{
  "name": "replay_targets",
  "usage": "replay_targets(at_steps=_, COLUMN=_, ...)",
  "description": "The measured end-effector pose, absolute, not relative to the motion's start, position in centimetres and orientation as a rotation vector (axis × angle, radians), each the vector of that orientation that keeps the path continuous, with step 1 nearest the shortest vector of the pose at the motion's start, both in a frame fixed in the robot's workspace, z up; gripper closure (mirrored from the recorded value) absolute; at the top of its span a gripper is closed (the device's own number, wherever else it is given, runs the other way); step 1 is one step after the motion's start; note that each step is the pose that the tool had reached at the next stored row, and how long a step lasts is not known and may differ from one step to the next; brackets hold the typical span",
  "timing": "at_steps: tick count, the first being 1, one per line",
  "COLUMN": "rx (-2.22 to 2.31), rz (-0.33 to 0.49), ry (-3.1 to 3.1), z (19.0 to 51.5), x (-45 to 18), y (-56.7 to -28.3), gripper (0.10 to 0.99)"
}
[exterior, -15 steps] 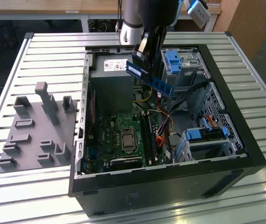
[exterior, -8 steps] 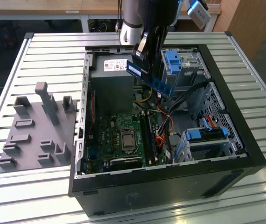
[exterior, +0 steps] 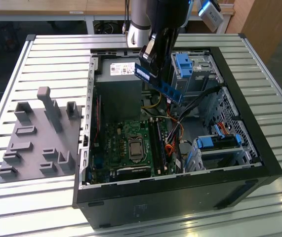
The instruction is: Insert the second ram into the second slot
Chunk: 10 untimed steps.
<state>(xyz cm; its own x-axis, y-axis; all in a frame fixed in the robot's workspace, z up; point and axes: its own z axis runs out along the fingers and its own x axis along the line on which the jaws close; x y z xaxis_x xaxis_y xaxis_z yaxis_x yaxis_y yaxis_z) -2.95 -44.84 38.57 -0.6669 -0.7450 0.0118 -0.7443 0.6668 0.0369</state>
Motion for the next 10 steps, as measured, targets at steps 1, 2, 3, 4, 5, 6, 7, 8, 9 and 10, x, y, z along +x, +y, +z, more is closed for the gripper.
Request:
replay_targets(at_steps=1, rx=1.265, rz=-0.045, ry=-2.847, z=38.57, x=-2.95, y=-44.84, gripper=0.949)
replay_targets(at_steps=2, rx=1.254, rz=-0.045, ry=-2.852, z=38.57, x=-2.95, y=-44.85, gripper=0.949)
replay_targets(at_steps=3, rx=1.243, rz=-0.045, ry=-2.857, z=38.57, x=-2.95, y=-44.84, gripper=0.949)
replay_targets(at_steps=4, rx=1.238, rz=-0.046, ry=-2.859, z=38.57, x=-2.95, y=-44.84, gripper=0.949)
replay_targets(at_steps=5, rx=1.233, rz=-0.046, ry=-2.862, z=38.57, x=-2.95, y=-44.84, gripper=0.949)
replay_targets(at_steps=6, rx=1.227, rz=-0.046, ry=-2.864, z=38.57, x=-2.95, y=-44.84, gripper=0.949)
replay_targets(at_steps=7, rx=1.222, rz=-0.046, ry=-2.866, z=38.57, x=-2.95, y=-44.84, gripper=0.949)
replay_targets(at_steps=8, rx=1.217, rz=-0.046, ry=-2.868, z=38.57, x=-2.95, y=-44.84, gripper=0.949)
replay_targets(at_steps=9, rx=1.211, rz=-0.046, ry=-2.871, z=38.57, x=-2.95, y=-44.84, gripper=0.949)
replay_targets(at_steps=10, rx=1.206, rz=-0.046, ry=-2.873, z=38.57, x=-2.95, y=-44.84, gripper=0.949)
